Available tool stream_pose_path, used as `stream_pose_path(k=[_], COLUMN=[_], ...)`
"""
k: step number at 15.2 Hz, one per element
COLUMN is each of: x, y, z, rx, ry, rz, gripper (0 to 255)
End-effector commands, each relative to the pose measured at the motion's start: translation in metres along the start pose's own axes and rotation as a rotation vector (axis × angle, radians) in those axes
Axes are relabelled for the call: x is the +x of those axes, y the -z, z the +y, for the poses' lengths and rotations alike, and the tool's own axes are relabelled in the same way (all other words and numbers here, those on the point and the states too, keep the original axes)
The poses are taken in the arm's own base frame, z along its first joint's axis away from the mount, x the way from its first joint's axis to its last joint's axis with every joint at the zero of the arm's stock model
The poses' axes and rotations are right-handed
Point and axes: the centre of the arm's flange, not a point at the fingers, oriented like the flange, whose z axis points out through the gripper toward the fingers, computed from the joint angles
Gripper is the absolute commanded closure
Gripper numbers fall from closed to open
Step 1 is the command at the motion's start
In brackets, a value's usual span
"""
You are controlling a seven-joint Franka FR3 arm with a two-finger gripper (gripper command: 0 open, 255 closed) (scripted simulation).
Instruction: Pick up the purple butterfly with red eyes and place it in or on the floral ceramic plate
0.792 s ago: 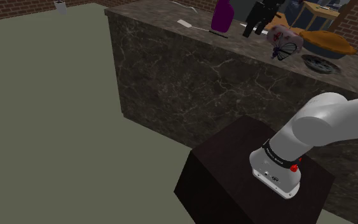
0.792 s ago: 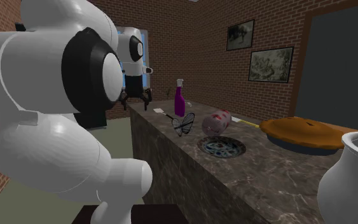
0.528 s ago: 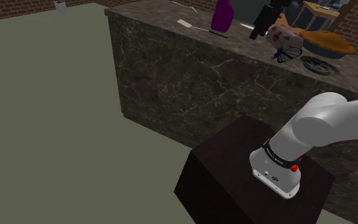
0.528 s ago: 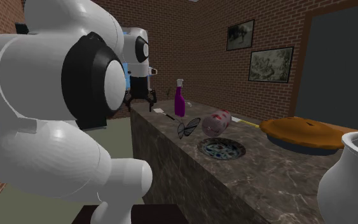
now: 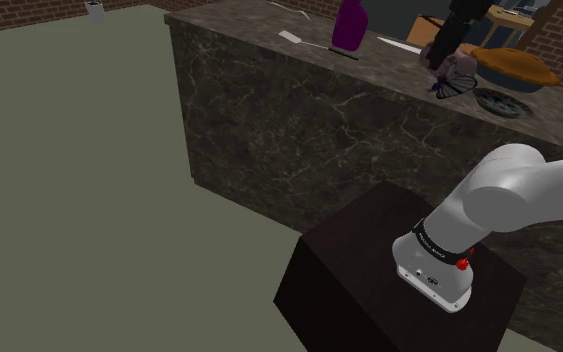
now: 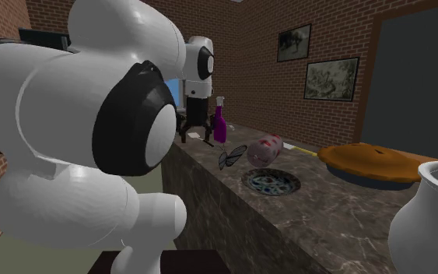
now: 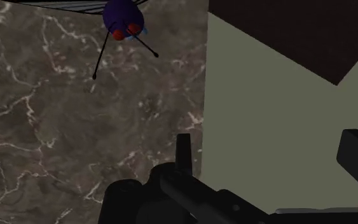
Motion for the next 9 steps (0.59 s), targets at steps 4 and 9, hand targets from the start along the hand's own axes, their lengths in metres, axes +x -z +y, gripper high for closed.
stream_pose_path(k=[4,9], x=[-0.032,-0.037], y=[-0.004,-0.021], z=[0.065,0.081], rx=[0.033,0.041], ry=[0.246,0.305], rz=[-0.012,-0.015], gripper=[0,0])
